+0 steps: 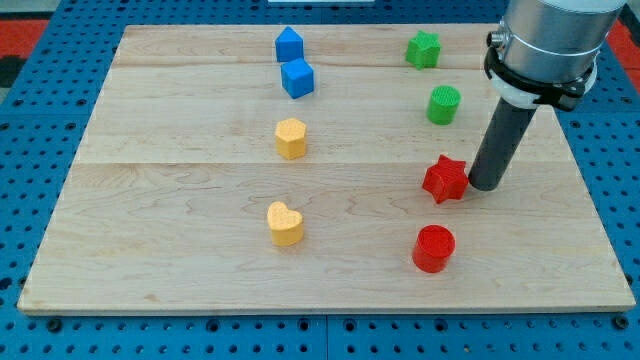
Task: Place blue cube on top of gren circle
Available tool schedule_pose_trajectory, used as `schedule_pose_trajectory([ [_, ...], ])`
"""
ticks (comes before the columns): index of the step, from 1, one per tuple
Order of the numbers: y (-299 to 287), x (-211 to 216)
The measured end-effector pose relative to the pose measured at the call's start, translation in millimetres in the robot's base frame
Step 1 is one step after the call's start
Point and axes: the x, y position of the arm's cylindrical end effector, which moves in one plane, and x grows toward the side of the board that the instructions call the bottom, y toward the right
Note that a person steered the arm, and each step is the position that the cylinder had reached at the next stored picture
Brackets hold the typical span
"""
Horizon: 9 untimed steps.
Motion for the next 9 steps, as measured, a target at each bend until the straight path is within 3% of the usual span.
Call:
schedule_pose_trajectory([
  [2, -12, -61],
  [5, -148, -99],
  [7, -251, -163],
  [8, -221, -194],
  [9, -198, -181],
])
